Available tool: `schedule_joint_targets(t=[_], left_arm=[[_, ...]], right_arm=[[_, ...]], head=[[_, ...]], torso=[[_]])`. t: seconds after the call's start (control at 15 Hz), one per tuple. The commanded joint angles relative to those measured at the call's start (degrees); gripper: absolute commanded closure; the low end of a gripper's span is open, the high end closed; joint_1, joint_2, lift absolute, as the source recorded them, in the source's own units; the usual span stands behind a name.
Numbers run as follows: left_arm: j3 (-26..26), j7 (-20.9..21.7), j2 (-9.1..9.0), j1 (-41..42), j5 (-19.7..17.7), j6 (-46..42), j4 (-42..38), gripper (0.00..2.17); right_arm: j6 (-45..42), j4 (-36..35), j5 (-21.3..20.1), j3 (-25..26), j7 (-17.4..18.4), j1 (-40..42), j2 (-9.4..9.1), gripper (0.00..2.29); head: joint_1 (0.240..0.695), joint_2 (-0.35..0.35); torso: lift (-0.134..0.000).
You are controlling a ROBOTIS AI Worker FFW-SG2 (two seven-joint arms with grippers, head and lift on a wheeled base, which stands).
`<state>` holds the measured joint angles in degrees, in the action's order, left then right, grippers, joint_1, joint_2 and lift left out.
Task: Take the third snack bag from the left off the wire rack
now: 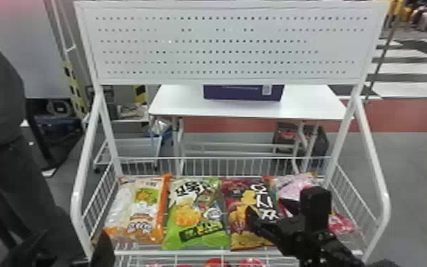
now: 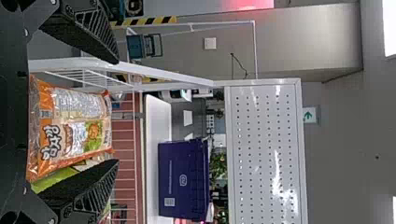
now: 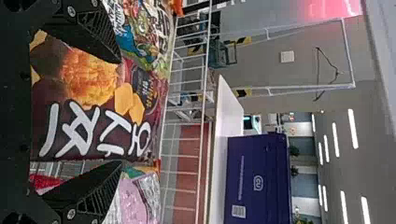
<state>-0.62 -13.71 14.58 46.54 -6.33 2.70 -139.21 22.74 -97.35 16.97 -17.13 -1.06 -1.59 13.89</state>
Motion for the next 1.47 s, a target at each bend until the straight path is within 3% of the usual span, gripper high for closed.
schedule_joint_targets(t=[0.0, 0.33, 0.4, 0.53, 0.6, 0.8, 1.07, 1.4], left_arm=[[0.09, 0.00, 0.10, -0.83, -0.35, 0.26, 0.52, 0.14], [0.01, 0.00, 0.19, -1.80, -0.62, 0.61, 1.22, 0.14], [0.01, 0.00, 0.19, -1.98, -0.70, 0.61, 1.58, 0.14], [0.01, 0.09, 0.37, -2.15, -0.79, 0.78, 1.75, 0.14], [0.01, 0.00, 0.37, -2.06, -0.79, 0.78, 1.58, 0.14], [-0.17, 0.00, 0.37, -1.80, -0.79, 0.78, 1.31, 0.14], [-0.17, -0.09, 0.37, -1.54, -0.70, 0.78, 0.87, 0.14], [-0.43, 0.00, 0.54, -1.27, -0.53, 0.78, 0.26, 0.14]], right_arm=[[3.59, 4.01, -0.27, -2.38, -0.17, -3.50, -1.23, 0.13], [9.22, 7.35, -0.54, -3.97, -0.70, -6.67, -1.58, 0.37], [10.10, 7.35, -0.45, -3.88, -0.96, -6.76, -1.58, 0.67], [11.68, 7.26, -0.19, -3.61, -1.67, -6.67, -1.58, 1.77], [12.91, 7.17, 0.43, -3.35, -1.67, -6.58, -1.58, 2.10], [12.56, 4.80, 0.78, -3.53, -1.84, -5.09, -1.49, 2.24], [9.22, -1.97, 0.25, -3.61, -0.26, -0.87, -0.53, 2.24], [2.89, -10.76, 1.84, -1.24, 0.97, 4.49, 2.29, 2.24]], head=[[0.499, 0.000], [0.499, 0.000], [0.499, 0.000], [0.499, 0.000], [0.499, 0.000], [0.499, 0.000], [0.499, 0.000], [0.499, 0.000]], torso=[[0.000], [0.000], [0.000], [0.000], [0.000], [0.000], [0.000], [0.000]])
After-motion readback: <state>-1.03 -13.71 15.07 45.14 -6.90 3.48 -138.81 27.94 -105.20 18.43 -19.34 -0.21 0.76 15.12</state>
